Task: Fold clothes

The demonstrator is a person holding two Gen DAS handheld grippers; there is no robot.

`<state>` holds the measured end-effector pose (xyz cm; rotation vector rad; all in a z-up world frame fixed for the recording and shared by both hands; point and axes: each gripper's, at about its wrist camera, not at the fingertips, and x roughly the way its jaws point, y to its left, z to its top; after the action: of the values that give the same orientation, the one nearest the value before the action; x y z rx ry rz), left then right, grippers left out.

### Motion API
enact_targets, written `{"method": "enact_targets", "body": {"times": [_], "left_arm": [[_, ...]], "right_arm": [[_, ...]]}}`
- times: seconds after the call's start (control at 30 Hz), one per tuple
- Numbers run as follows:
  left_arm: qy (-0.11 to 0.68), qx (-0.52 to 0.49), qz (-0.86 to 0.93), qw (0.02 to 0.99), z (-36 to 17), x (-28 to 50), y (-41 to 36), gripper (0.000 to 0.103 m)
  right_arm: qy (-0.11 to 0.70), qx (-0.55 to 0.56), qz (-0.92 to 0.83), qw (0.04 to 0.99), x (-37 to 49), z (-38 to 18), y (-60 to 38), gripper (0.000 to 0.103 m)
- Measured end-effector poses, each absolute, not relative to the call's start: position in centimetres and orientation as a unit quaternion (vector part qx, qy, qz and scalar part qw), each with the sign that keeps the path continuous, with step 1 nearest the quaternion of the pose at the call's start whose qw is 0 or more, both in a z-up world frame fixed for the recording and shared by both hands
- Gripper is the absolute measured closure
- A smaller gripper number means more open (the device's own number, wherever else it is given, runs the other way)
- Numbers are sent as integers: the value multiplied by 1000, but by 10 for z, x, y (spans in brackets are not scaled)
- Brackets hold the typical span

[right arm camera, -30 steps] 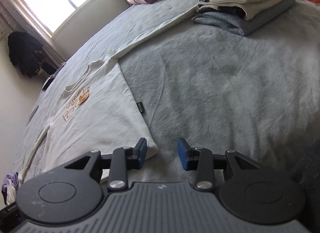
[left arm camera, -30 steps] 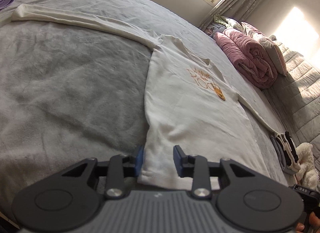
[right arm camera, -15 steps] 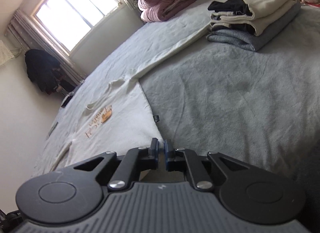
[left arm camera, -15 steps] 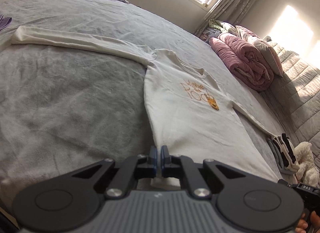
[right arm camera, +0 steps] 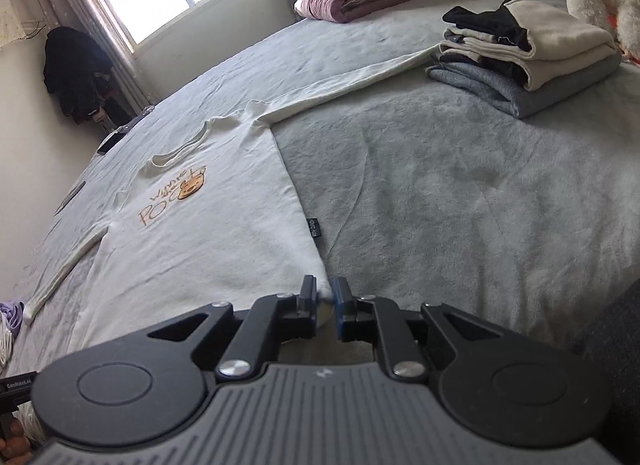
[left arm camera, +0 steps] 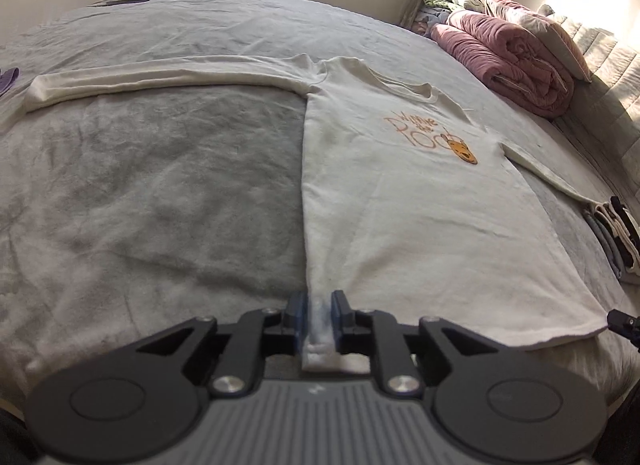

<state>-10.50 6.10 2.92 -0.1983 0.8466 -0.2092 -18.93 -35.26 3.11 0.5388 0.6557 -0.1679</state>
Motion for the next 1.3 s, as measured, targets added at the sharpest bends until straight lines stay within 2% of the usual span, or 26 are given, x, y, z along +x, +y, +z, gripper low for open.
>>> {"method": "enact_targets", "body": {"times": [0.03,0.3,0.8,0.83,0.93,1.13,1.3], "left_arm": [[403,-92,-96,906,32,-105,62,73],[369,-57,-65,925,49,-102,57,70],[349,6,-44,936,71,-70,15,63],[346,11,-44,937,73,-66,11,61],[338,24,-54,939,69,-52,-4,60],[352,45,-57,933,45,-26,-28,60],[368,52,-49,927,29,-13,-35,60]], "right_arm": [[324,253,-83,908,-188,30,-351,87],[312,254,-87,911,-185,38,-348,86],[336,113,-44,934,-115,77,-338,86],[345,108,-40,932,-105,76,-339,83],[372,94,-19,923,-77,69,-338,64],[427,78,50,899,-34,28,-317,64],[428,35,64,901,-30,18,-306,63]]}}
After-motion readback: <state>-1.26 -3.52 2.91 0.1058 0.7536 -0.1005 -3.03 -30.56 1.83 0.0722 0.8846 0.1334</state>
